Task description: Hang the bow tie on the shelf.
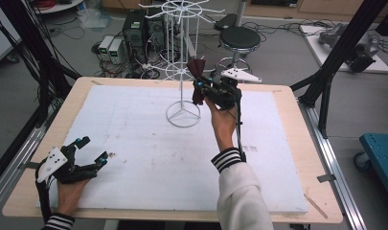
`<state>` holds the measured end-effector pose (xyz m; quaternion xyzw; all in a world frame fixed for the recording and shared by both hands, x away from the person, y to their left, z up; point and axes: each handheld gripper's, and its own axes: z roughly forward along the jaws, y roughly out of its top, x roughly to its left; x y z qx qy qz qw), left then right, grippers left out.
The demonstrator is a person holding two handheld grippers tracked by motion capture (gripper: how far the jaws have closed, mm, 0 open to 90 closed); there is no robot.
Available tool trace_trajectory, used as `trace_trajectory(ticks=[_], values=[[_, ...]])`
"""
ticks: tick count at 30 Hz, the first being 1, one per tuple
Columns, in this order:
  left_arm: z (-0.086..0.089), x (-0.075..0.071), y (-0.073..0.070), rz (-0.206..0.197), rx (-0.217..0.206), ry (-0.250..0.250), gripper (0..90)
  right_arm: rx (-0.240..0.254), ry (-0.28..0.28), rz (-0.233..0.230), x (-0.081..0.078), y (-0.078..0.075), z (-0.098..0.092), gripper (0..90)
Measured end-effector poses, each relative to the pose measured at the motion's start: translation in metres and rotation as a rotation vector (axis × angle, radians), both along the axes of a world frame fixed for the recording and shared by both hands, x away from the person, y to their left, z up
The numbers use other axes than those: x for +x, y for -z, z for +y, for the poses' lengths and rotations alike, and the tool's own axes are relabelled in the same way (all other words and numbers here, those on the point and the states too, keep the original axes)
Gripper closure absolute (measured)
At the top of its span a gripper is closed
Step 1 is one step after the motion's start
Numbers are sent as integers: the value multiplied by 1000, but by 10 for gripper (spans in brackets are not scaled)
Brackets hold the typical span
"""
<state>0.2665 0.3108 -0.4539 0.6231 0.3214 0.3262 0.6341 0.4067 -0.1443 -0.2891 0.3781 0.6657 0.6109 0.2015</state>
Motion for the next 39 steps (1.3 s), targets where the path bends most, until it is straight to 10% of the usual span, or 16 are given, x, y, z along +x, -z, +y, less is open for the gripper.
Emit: trace_trajectory(ticks=[25, 30, 31, 34, 39], values=[[0, 0, 0, 1, -3, -2, 107, -96, -51, -24, 7, 2, 16, 687], [0, 0, 0, 0, 1, -1, 107, -111, -44, -54, 4, 0, 17, 466], [0, 0, 0, 0, 0, 0, 107, -121, -43, -89, 3, -2, 18, 270], [0, 0, 0, 0, 4, 0, 107, -122, -28, -115, 1, -2, 20, 97], [0, 0, 0, 0, 4, 0, 107, -136, -60, -130, 1, -2, 20, 6]])
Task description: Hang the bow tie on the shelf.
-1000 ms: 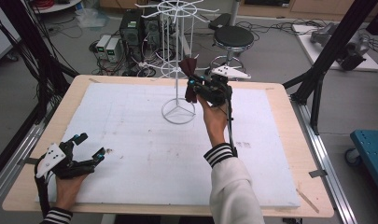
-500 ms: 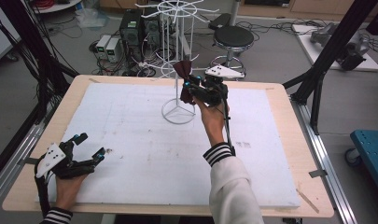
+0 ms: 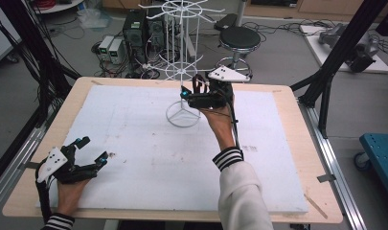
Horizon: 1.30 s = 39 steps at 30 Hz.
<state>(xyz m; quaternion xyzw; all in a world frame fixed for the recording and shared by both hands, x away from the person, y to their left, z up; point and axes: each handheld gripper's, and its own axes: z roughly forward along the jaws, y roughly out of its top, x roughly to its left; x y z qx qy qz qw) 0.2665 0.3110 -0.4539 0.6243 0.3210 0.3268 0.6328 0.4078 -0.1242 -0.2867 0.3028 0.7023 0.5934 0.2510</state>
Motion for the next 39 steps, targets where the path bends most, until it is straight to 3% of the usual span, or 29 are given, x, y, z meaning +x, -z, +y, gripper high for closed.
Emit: trace_trajectory(ticks=[10, 15, 18, 19, 20, 23, 25, 26, 27, 33, 35, 39], values=[[0, 0, 0, 4, -11, -2, 107, -34, -48, -33, -10, -8, -8, 6], [0, 0, 0, 6, -10, -2, 107, -24, -44, -69, -28, -9, -33, 6], [0, 0, 0, 4, -10, -3, 107, -36, -42, -93, -47, -3, -55, 6], [0, 0, 0, 6, -11, -2, 107, -42, -28, -118, -65, 6, -73, 6], [0, 0, 0, 6, -10, -2, 107, -42, -28, -118, -65, 6, -73, 6], [0, 0, 0, 3, -8, -4, 107, -77, 9, -161, -89, 26, -97, 6], [0, 0, 0, 4, -11, -3, 107, -76, 23, -155, -101, 40, -110, 6], [0, 0, 0, 4, -8, -4, 107, -70, 56, -139, -110, 54, -123, 7], [0, 0, 0, 2, -5, -4, 107, -70, 56, -139, -110, 54, -123, 7], [0, 0, 0, 0, -8, -5, 107, -19, 81, -109, -130, 95, -145, 6], [0, 0, 0, 0, -8, -5, 107, 2, 93, -108, -136, 117, -148, 6], [0, 0, 0, 0, -8, -4, 107, 15, 117, -115, -141, 131, -150, 6]])
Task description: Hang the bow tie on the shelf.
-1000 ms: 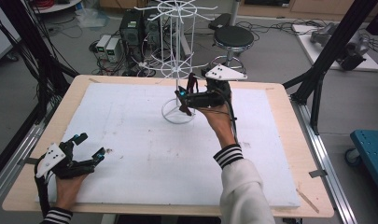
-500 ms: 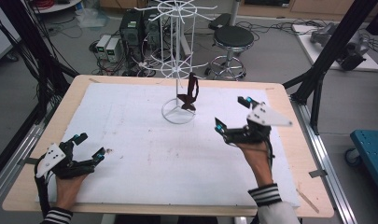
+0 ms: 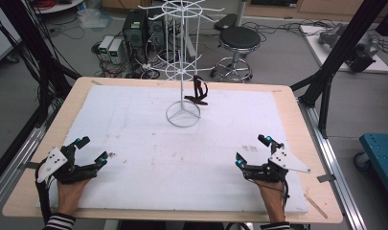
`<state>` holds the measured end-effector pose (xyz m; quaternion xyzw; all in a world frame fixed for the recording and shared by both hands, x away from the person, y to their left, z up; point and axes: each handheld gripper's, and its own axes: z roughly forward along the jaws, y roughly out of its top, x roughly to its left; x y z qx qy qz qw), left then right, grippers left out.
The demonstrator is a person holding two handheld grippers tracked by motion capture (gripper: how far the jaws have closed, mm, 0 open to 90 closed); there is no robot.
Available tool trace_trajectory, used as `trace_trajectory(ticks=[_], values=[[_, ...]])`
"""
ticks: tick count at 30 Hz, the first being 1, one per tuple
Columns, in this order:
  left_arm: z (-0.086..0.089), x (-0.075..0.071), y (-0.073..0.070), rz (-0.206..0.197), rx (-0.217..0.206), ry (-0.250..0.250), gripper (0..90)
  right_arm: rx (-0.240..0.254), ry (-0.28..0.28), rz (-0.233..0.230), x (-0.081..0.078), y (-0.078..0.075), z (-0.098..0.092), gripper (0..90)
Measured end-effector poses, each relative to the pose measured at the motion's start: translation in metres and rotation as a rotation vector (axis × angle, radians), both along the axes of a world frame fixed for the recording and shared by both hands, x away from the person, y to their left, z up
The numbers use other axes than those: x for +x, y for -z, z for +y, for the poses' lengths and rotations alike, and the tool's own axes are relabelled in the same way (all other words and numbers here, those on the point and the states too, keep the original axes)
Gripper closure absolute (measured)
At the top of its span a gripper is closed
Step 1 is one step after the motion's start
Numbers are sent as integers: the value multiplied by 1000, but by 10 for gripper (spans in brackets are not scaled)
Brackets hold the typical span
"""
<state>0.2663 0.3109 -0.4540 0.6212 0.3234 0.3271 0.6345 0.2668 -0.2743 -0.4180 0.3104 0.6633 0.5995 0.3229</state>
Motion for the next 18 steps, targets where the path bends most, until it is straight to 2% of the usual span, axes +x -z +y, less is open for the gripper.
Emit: trace_trajectory(ticks=[1, 7, 10, 15, 18], values=[[0, 0, 0, 0, 0, 0, 107, 32, 11, 1, -3, 8, -2, 6], [0, 0, 0, -3, 0, 0, 107, 82, 18, -3, -4, 23, -8, 6], [0, 0, 0, -3, -1, 1, 107, 118, 19, 28, -2, 34, -12, 6], [0, 0, 0, -4, -1, -1, 107, 122, 32, 19, -2, 35, -14, 6], [0, -1, 0, -6, -3, 1, 107, 93, 38, 14, -3, 35, -11, 6]])
